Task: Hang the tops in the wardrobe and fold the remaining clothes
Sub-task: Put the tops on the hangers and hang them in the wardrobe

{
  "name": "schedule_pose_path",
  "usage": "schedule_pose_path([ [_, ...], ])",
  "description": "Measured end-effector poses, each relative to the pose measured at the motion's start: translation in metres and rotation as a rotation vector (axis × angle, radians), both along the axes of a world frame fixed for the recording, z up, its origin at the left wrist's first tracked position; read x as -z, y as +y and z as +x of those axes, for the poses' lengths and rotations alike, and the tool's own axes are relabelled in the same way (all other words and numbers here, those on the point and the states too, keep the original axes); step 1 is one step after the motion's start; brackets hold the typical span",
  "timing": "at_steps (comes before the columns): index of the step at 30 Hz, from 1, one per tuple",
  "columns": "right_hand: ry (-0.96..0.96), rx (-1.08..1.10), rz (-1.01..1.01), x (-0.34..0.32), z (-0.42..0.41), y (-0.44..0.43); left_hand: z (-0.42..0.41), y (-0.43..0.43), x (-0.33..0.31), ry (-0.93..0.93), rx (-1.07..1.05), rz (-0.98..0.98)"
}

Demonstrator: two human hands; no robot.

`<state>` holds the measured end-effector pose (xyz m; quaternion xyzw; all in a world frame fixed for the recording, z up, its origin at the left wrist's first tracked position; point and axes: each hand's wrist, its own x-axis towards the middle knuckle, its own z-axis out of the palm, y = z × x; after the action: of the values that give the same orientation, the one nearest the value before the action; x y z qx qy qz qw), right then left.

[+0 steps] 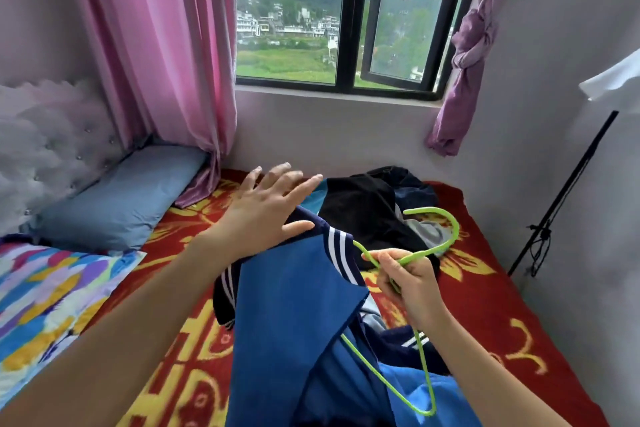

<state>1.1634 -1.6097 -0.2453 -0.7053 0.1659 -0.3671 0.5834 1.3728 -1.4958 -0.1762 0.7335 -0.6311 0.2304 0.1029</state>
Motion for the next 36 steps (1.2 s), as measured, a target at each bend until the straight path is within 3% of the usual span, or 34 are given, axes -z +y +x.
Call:
schedule_pose_path([
  [2,-0.006,-0.003,0.023,-0.006,-0.004,-0.002,-0.003,-0.008,-0.016,0.129,0.117,0.275],
  [4,-0.015,0.006,0.039,-0.008,-0.01,-0.006,-0.002,-0.012,-0.018,0.244,0.188,0.31],
  [9,0.1,-0.089,0.008,-0.014,-0.021,-0.025,0.004,-0.014,-0.002,0.457,0.336,0.191],
  [12,0.256,0.007,-0.059,-0.016,-0.039,-0.056,0.012,-0.007,0.002,0.543,0.359,0.081],
  [17,0.467,0.301,0.245,0.033,-0.073,-0.111,0.027,0.006,-0.014,0.642,0.265,-0.105],
  [19,0.589,0.242,0.306,0.056,-0.061,-0.096,0.021,0.006,-0.027,0.698,0.218,-0.137],
  [23,0.579,-0.095,0.168,0.073,-0.004,-0.057,0.003,0.003,-0.05,0.73,0.262,-0.181],
  [25,0.574,-0.157,0.053,0.088,0.02,-0.054,-0.002,0.006,-0.057,0.758,0.264,-0.189],
  [28,0.593,0.072,-0.272,0.135,0.037,-0.062,0.001,0.016,-0.061,0.776,0.24,-0.222],
  [31,0.599,0.314,-0.505,0.129,0.031,-0.025,0.007,0.029,-0.057,0.785,0.206,-0.298],
  [33,0.655,0.414,-0.508,0.129,0.026,-0.022,0.011,0.036,-0.053,0.799,0.184,-0.324],
  [36,0.795,0.44,-0.188,0.12,0.017,-0.051,0.019,0.051,-0.047,0.814,0.128,-0.354],
])
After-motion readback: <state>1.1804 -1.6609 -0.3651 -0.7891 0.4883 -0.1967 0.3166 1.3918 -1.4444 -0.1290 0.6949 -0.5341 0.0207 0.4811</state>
